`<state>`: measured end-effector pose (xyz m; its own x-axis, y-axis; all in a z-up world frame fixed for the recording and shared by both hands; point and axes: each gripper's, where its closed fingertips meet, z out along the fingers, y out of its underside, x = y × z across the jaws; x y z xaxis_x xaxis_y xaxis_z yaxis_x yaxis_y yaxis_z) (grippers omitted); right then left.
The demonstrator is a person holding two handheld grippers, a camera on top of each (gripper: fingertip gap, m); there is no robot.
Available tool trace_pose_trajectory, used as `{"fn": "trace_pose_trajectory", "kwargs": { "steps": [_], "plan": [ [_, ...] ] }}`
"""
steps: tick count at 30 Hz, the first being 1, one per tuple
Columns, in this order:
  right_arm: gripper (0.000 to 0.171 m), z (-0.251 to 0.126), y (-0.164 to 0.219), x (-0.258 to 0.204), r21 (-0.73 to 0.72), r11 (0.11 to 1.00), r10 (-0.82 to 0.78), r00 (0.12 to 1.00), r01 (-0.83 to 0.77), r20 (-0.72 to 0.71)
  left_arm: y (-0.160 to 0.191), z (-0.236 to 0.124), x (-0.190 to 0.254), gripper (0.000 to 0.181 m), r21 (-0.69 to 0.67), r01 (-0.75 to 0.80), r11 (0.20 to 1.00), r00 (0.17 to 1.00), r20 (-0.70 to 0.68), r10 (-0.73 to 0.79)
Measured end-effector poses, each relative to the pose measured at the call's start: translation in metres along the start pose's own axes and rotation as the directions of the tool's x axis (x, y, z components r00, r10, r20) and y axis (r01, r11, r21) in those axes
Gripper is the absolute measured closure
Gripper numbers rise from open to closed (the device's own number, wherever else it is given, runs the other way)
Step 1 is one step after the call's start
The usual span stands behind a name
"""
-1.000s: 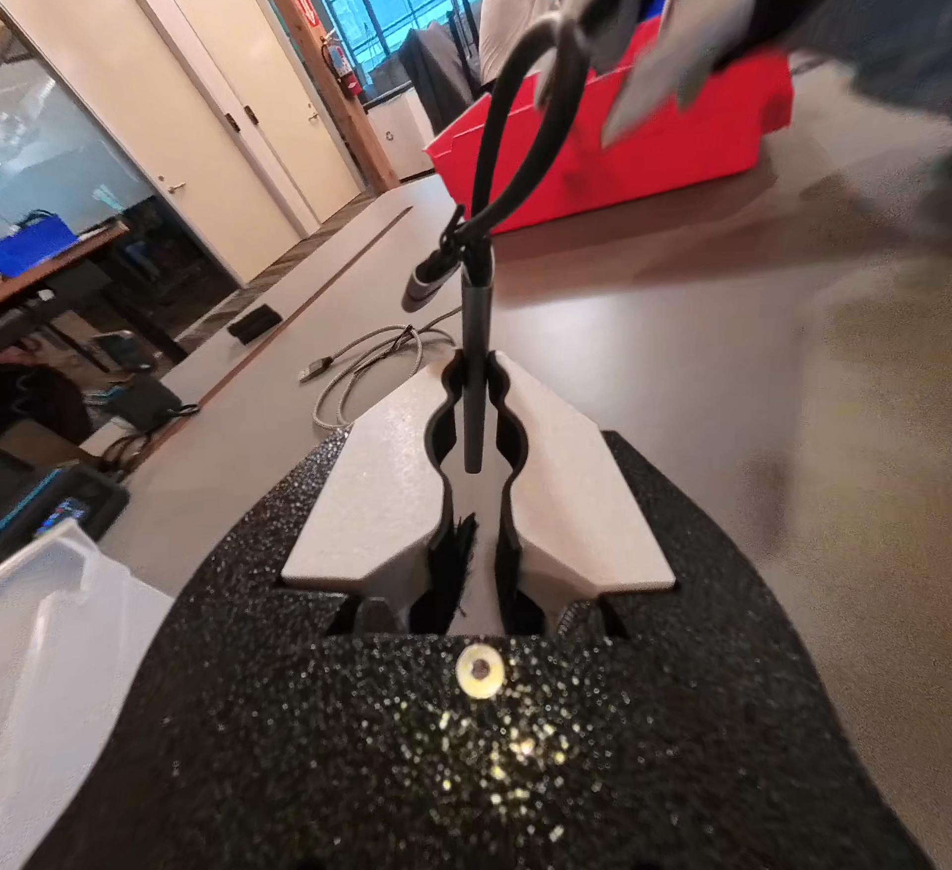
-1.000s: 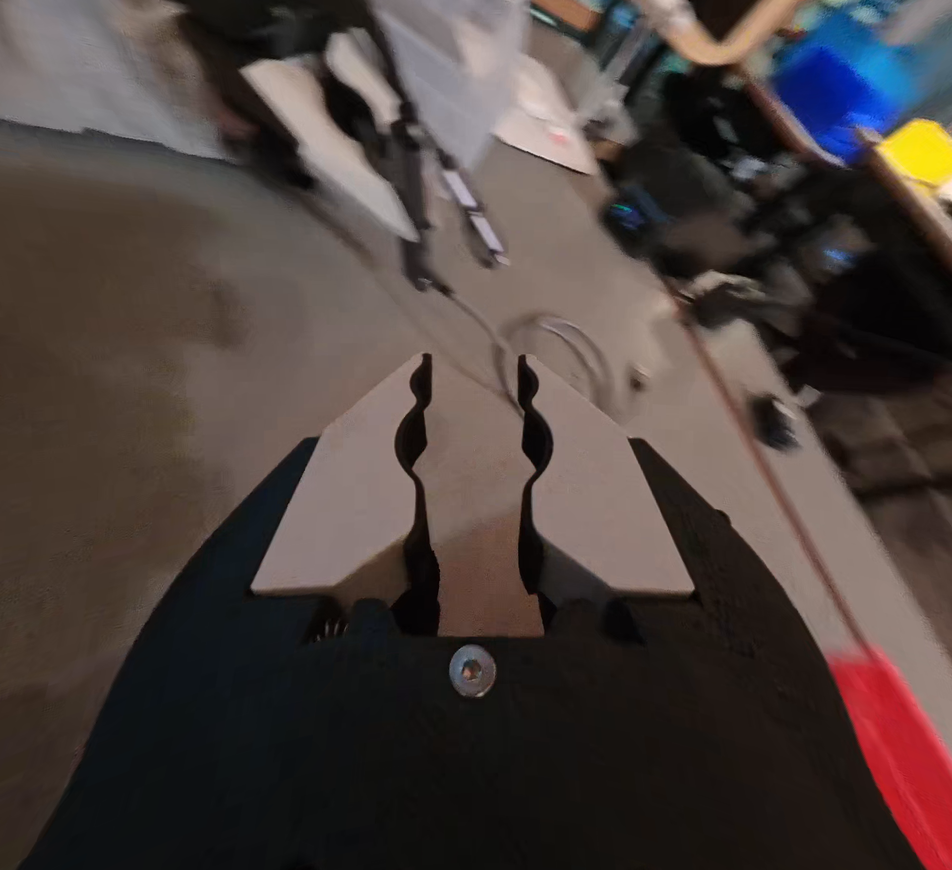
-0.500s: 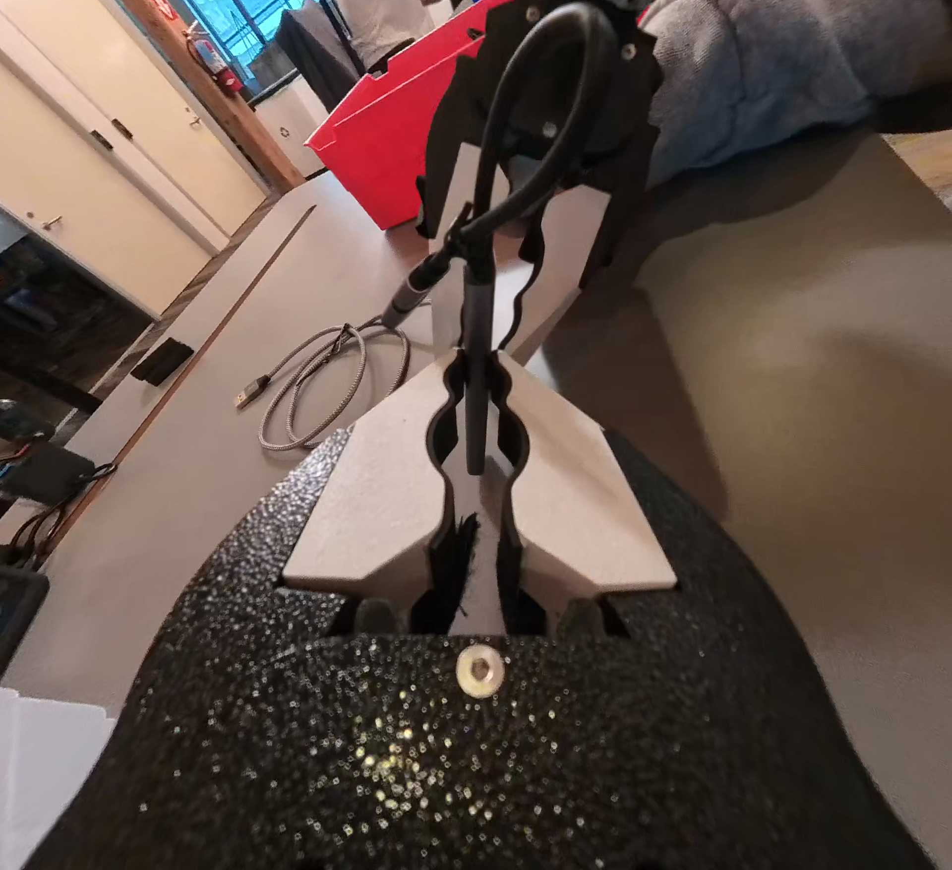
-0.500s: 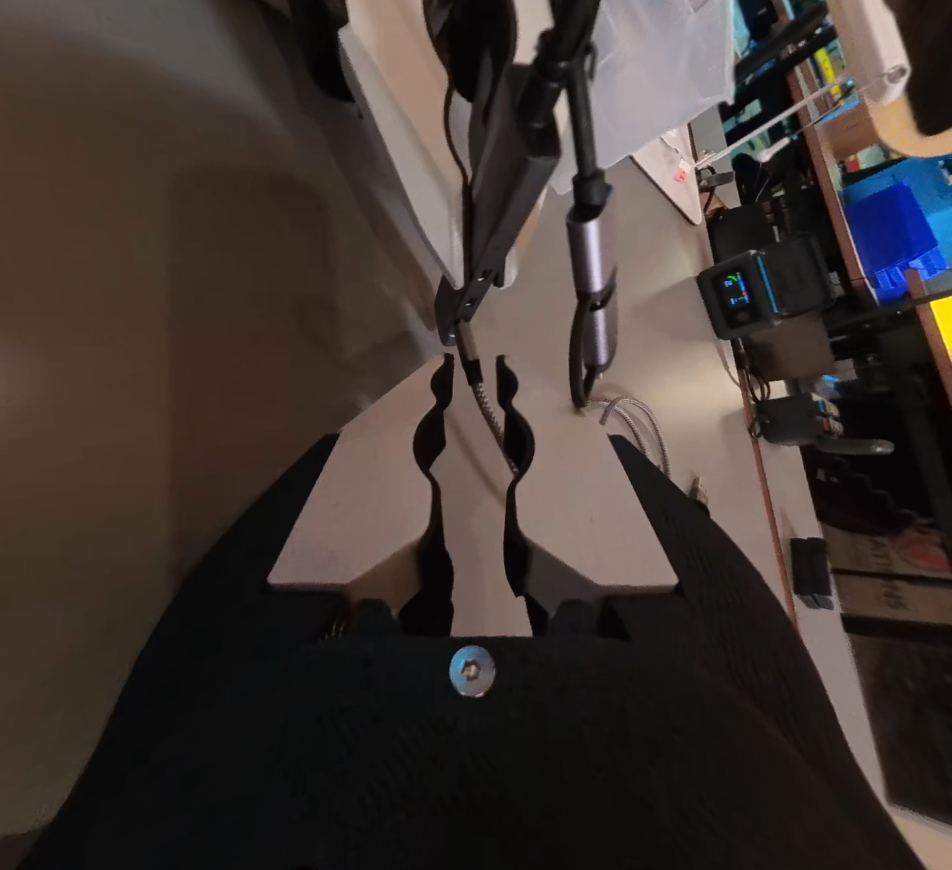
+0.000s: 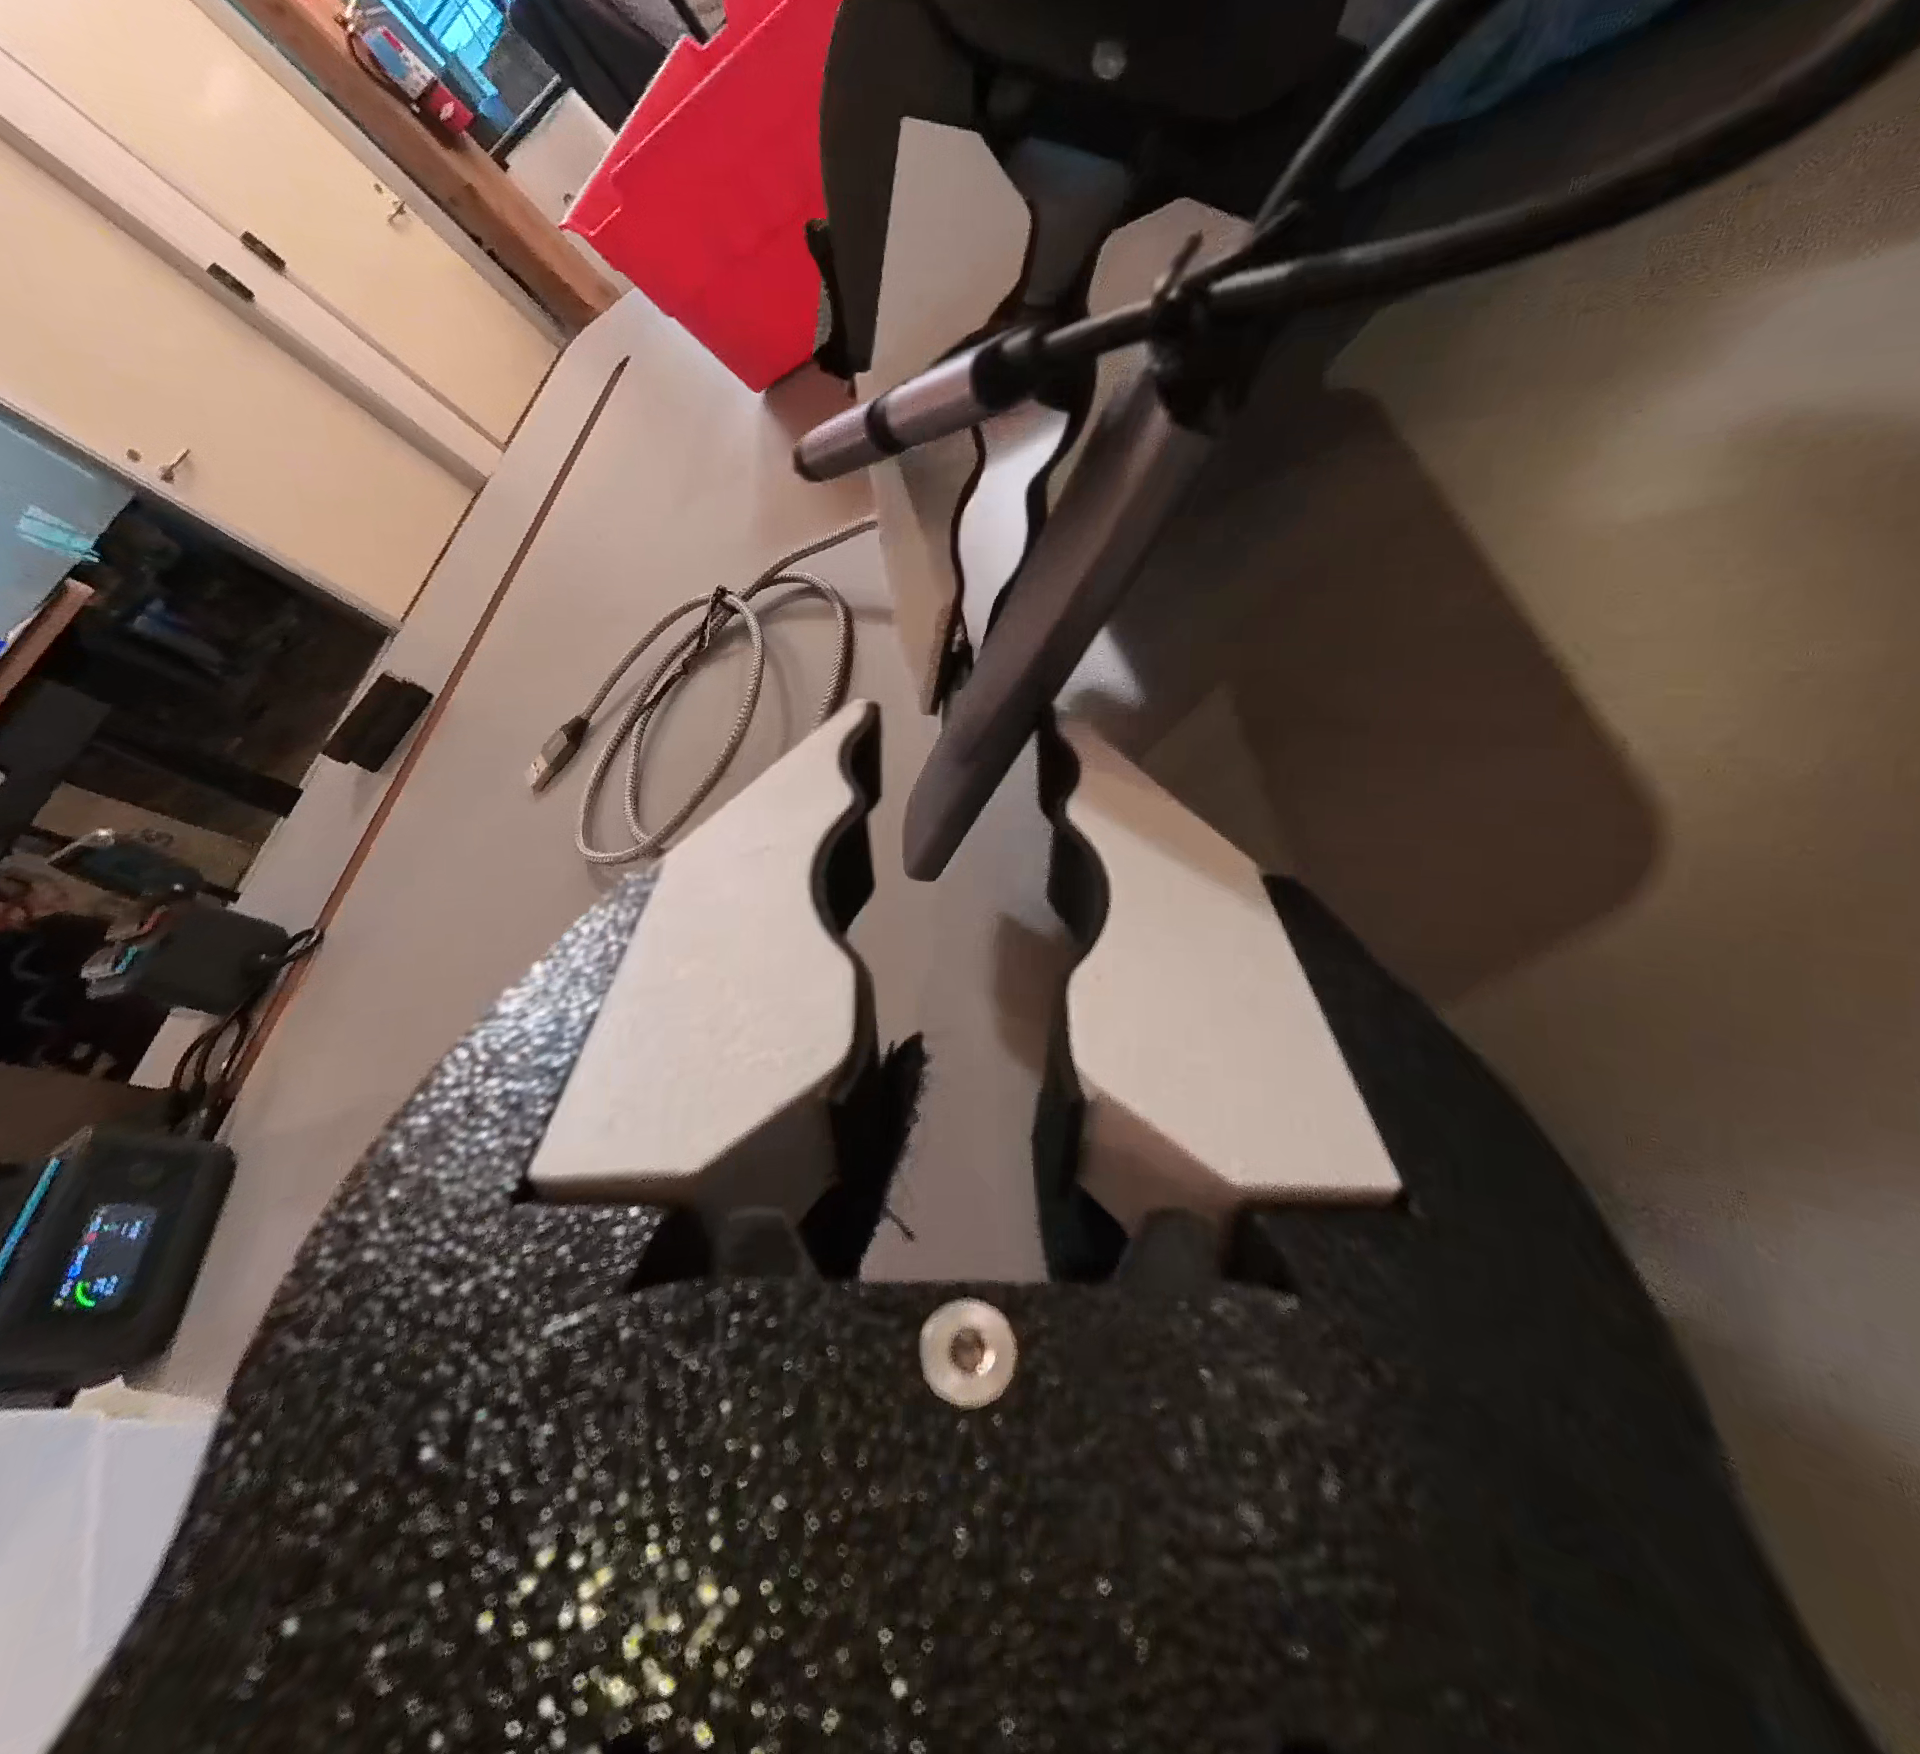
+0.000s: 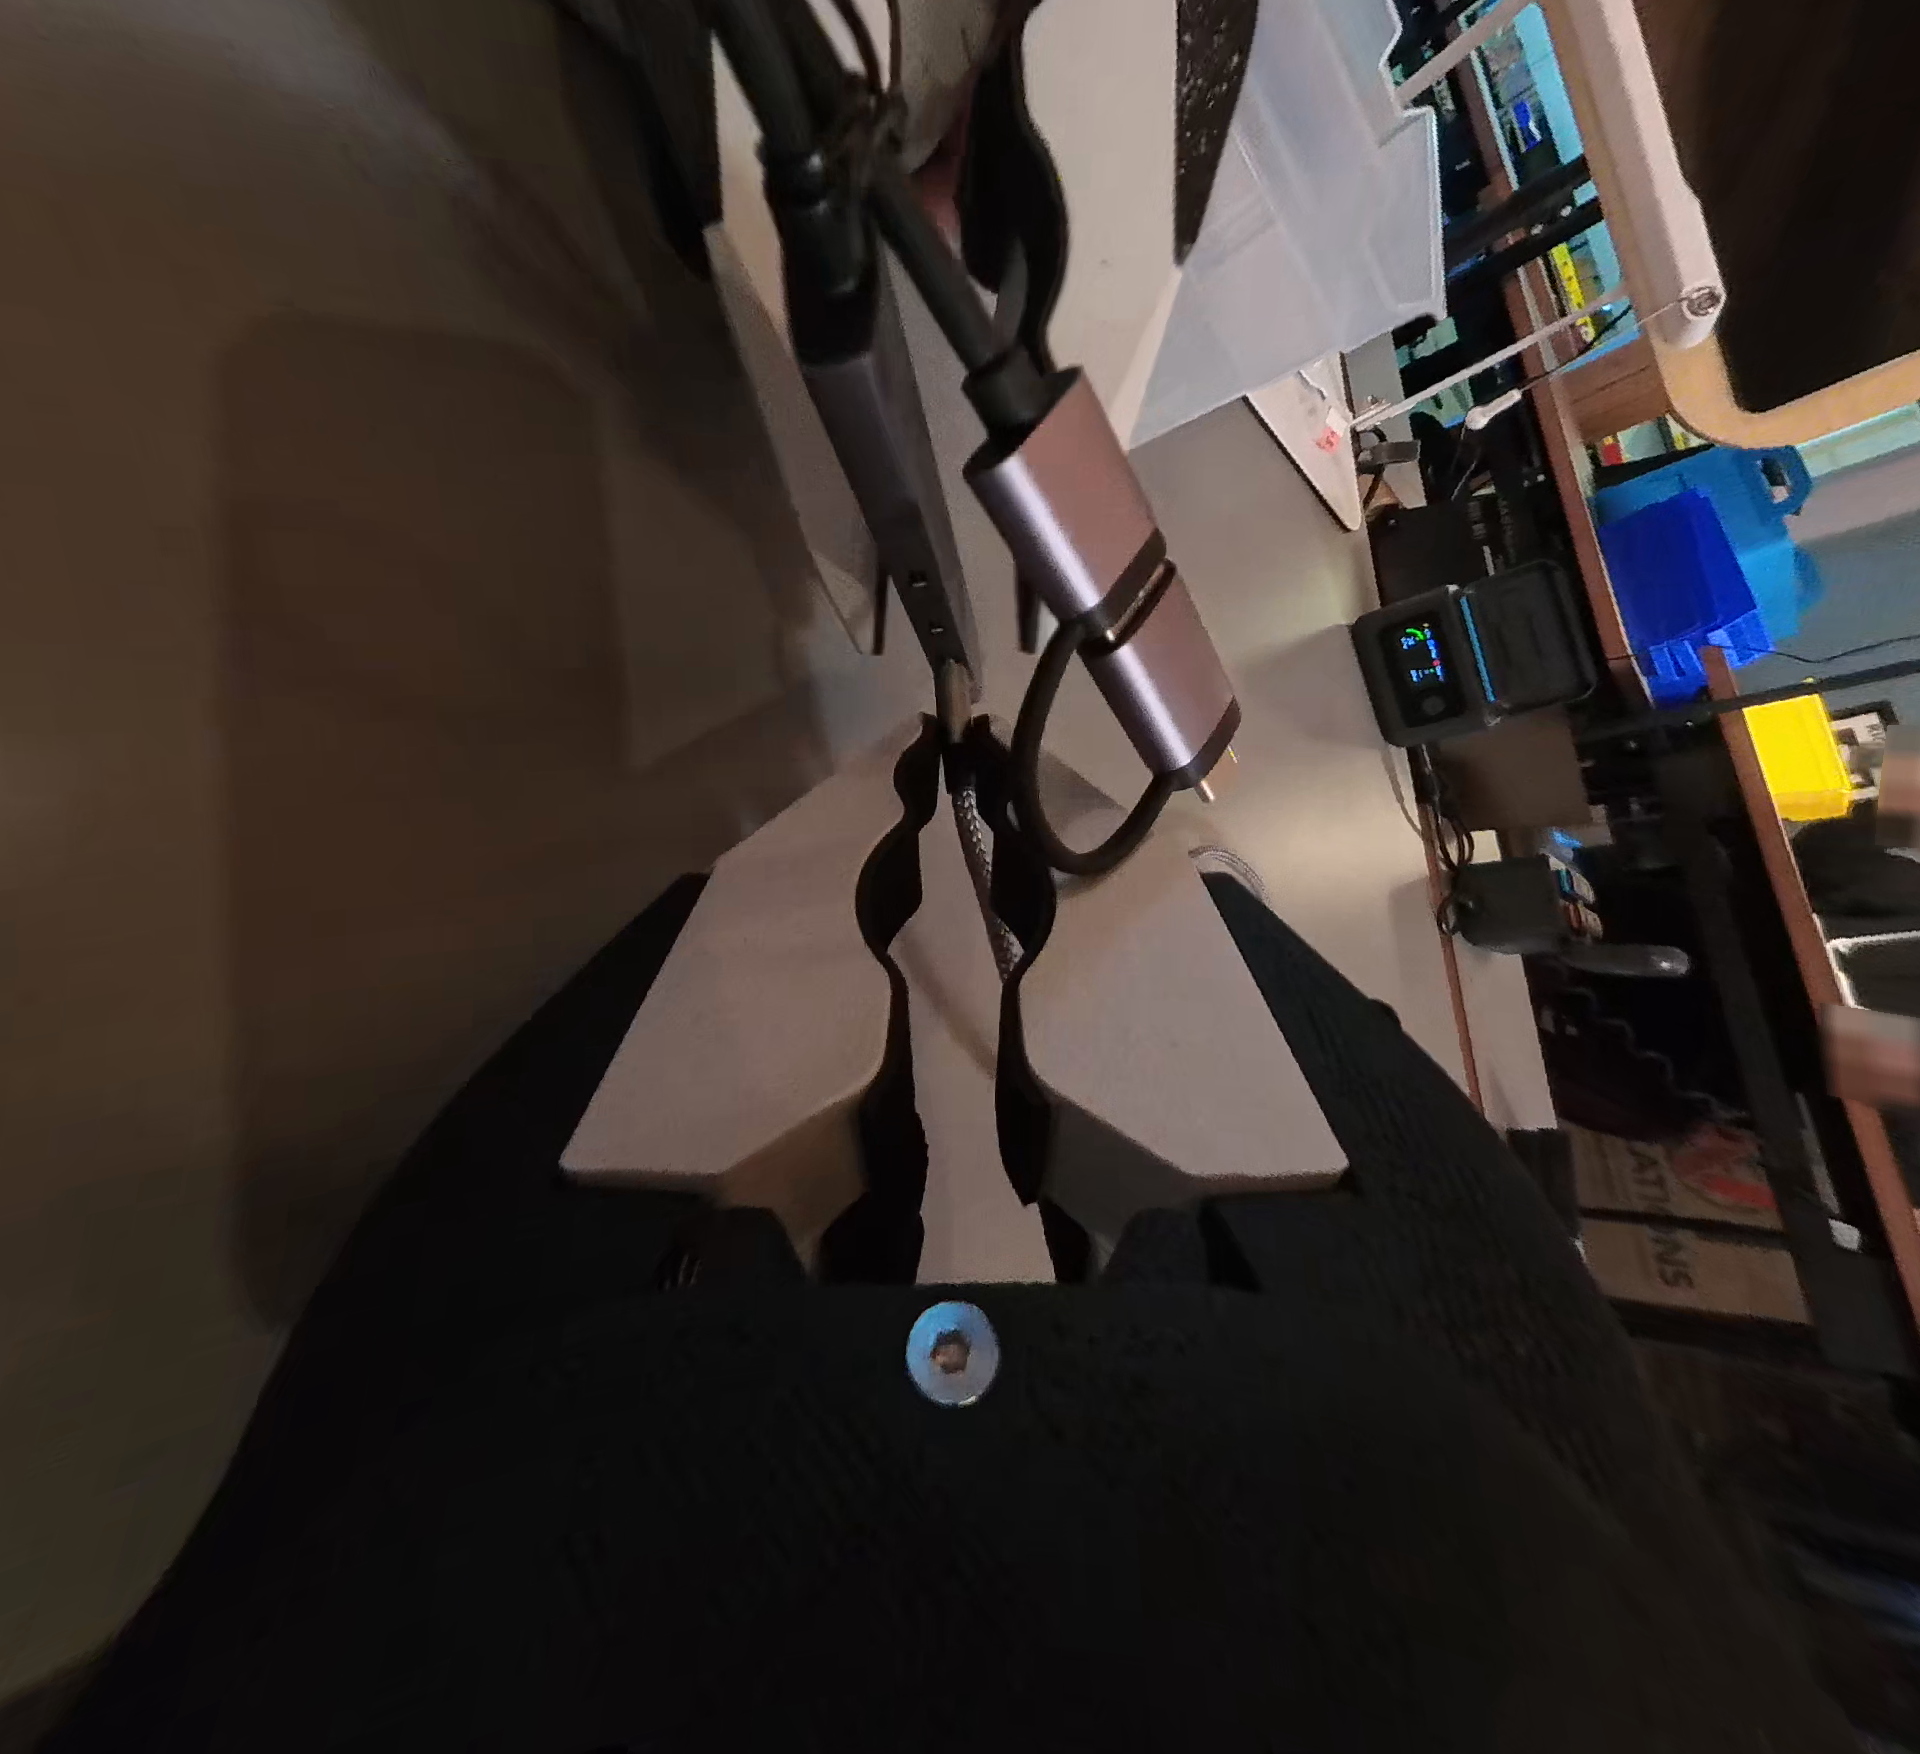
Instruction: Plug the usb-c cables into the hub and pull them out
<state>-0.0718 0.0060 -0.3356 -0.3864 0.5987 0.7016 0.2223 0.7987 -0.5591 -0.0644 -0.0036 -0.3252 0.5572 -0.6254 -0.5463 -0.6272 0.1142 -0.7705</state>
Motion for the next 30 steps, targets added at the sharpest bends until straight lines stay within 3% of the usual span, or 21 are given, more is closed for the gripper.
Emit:
{"fn": "trace_pose_trajectory", "kwargs": {
  "steps": [2,6,9,17,23,30],
  "plan": [
    [0.168,0.0,-0.002,0.0,0.01,1.0,-0.004,1.0,0.004,-0.002,0.0,0.0,0.004,0.167,0.005,-0.02,1.0,1.0,-0.018,0.02],
    [0.168,-0.003,-0.003,-0.002,0.027,1.0,-0.001,1.0,0.0,0.011,0.002,-0.001,0.002,0.174,-0.018,-0.041,0.999,0.999,0.004,0.041],
    [0.167,-0.005,-0.003,-0.001,0.046,0.998,0.046,0.999,-0.048,0.025,0.004,-0.001,0.001,0.174,-0.026,0.001,1.0,1.0,0.001,-0.001],
    [0.167,-0.005,0.005,0.002,-0.033,0.999,-0.001,1.0,0.0,-0.016,0.011,0.003,-0.003,0.174,-0.084,-0.015,0.996,0.999,0.039,0.019],
    [0.167,-0.001,0.015,0.009,-0.154,0.985,-0.093,0.992,0.078,-0.088,0.018,0.007,-0.013,0.174,-0.202,-0.108,0.973,0.981,0.134,0.137],
    [0.167,-0.004,0.014,0.02,-0.154,0.987,-0.064,0.986,0.04,-0.155,0.014,0.006,-0.025,0.174,-0.249,-0.189,0.95,0.948,0.208,0.243]
  ]
}}
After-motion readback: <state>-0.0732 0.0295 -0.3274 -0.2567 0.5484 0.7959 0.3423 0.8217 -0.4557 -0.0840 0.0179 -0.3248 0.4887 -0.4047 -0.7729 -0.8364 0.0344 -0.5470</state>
